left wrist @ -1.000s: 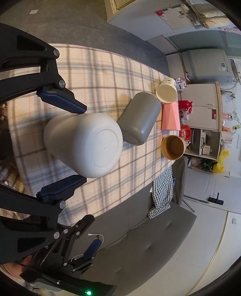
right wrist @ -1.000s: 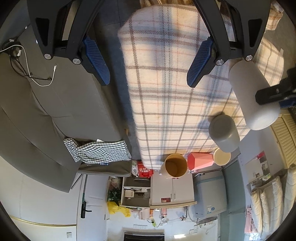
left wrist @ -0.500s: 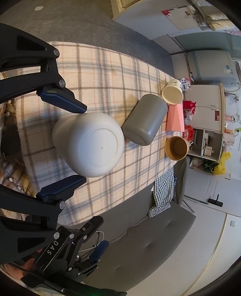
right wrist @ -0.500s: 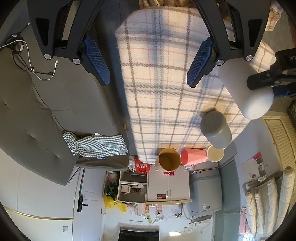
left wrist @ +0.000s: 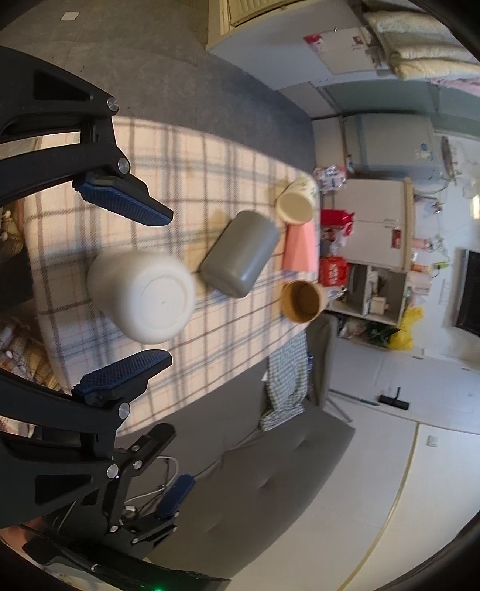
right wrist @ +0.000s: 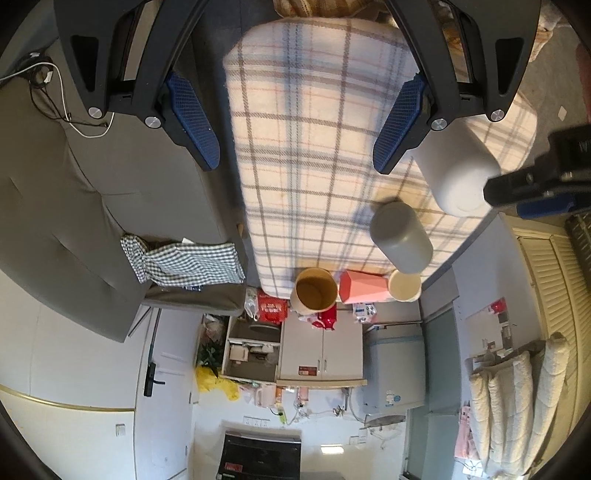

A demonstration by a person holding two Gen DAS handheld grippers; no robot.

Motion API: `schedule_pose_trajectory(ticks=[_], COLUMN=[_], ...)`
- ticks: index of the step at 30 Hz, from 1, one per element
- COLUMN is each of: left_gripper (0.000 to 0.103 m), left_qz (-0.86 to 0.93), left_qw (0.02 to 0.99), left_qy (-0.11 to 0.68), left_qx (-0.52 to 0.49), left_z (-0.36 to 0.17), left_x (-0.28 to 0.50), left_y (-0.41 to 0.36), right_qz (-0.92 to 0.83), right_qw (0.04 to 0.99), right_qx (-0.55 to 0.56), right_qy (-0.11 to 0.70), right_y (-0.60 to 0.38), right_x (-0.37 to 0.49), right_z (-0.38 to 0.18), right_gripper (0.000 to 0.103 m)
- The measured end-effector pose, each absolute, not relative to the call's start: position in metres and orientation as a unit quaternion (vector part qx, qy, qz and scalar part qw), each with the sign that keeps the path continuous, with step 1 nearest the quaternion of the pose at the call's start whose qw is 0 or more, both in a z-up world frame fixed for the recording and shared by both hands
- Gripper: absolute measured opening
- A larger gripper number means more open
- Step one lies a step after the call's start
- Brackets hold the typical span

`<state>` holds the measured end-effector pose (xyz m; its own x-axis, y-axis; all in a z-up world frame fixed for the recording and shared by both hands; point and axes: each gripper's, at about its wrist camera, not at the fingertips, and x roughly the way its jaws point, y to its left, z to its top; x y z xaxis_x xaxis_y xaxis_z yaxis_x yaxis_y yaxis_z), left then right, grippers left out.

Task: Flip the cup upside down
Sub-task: 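Lower the white cup rim-down onto the table with the left gripper, then open the left gripper and withdraw both tools from the cup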

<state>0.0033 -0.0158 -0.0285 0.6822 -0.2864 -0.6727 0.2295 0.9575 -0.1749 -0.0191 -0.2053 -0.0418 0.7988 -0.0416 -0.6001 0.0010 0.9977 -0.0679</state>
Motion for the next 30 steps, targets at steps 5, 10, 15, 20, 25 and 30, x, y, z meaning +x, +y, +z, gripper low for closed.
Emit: schedule_pose_trajectory(ticks=[5,10,15,20,25,30], left_gripper=[0.076,0.076,0.086,0.093,0.097,0.102], left_qz=[-0.115,-0.091,-0.066,-0.027,-0.013,-0.005], left_qw=[0.931,0.941,0.950,0.957,0.958,0.962], left_qy=[0.346,0.326,0.304,0.288,0.287,0.274], left_qx=[-0.035,-0.029,-0.008,-0.007,-0.010,-0.011], left_z=[-0.017,-0.012,-0.014,-0.021,-0.024,-0.021], left_x=[-0.005,-0.014,-0.026,-0.035,-0.040,-0.046], left_y=[-0.003,0.005,0.008,0.017,0.024,0.028], right_qz=[-0.001,0.010,0.031,0.048,0.049,0.052], right_qw=[0.951,0.952,0.952,0.949,0.949,0.947], right_qx=[-0.033,-0.032,-0.020,-0.008,-0.004,-0.009], right_qy=[0.306,0.303,0.304,0.311,0.311,0.315], right_y=[-0.198,-0.192,-0.186,-0.183,-0.181,-0.178], right_x=[-0.027,-0.034,-0.040,-0.045,-0.048,-0.049], right_z=[-0.034,-0.028,-0.026,-0.031,-0.031,-0.031], right_gripper=[0.086,0.086,0.086,0.087,0.089,0.089])
